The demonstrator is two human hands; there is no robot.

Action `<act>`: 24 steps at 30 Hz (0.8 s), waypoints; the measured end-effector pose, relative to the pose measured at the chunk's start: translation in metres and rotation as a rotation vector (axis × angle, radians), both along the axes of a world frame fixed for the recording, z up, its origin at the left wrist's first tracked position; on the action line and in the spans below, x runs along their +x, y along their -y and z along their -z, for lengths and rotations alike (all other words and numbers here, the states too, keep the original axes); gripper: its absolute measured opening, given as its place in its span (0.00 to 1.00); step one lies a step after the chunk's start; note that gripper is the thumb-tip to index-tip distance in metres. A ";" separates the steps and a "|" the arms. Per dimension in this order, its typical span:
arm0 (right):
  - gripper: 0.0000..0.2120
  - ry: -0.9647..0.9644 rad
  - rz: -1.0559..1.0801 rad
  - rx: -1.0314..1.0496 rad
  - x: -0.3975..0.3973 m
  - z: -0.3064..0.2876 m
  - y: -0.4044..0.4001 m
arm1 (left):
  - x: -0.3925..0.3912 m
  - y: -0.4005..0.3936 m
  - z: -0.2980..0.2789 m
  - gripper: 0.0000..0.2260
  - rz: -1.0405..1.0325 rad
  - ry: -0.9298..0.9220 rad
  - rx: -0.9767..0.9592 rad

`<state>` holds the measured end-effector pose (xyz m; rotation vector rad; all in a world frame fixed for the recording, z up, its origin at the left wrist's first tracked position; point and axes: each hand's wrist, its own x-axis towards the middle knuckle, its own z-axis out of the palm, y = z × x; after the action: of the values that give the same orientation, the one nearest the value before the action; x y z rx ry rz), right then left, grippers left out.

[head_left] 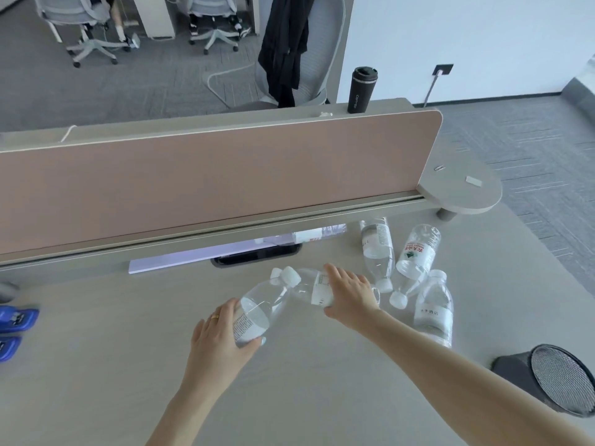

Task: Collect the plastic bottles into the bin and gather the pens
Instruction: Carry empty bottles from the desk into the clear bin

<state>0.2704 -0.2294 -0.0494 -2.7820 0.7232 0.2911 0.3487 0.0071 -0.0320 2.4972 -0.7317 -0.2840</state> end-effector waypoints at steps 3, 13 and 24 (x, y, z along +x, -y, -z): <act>0.31 0.070 0.061 0.059 -0.012 -0.013 -0.006 | -0.014 -0.001 -0.014 0.29 -0.012 -0.054 -0.054; 0.33 0.220 0.177 0.075 -0.098 -0.083 0.001 | -0.075 0.026 -0.056 0.29 0.026 -0.132 -0.131; 0.32 0.362 0.478 0.041 -0.265 -0.134 0.040 | -0.185 0.099 -0.111 0.29 0.288 -0.009 -0.231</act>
<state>0.0049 -0.2693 0.0849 -2.4198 1.2188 -0.2771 0.1635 -0.0914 0.0785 2.1714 -1.0591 -0.2940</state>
